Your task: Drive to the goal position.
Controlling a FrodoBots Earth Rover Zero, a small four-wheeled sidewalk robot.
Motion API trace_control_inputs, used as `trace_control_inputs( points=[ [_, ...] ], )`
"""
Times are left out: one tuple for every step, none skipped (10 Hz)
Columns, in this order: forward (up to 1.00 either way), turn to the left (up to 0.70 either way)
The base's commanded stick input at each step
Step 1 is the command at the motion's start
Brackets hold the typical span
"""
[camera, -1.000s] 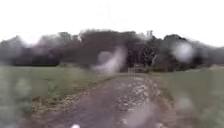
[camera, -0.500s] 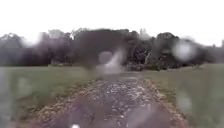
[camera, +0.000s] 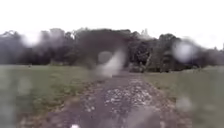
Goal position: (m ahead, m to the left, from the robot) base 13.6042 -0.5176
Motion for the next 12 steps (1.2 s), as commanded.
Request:
trace_control_inputs(
  points=[
    [0.85,0.00],
    [0.85,0.00],
    [0.85,-0.07],
    [0.85,-0.18],
    [0.85,-0.34],
    [0.85,-0.34],
    [0.85,-0.34],
    [0.85,-0.34],
    [0.85,-0.34],
    [0.85,-0.19],
    [0.85,-0.08],
    [0.85,0.00]
  ],
)
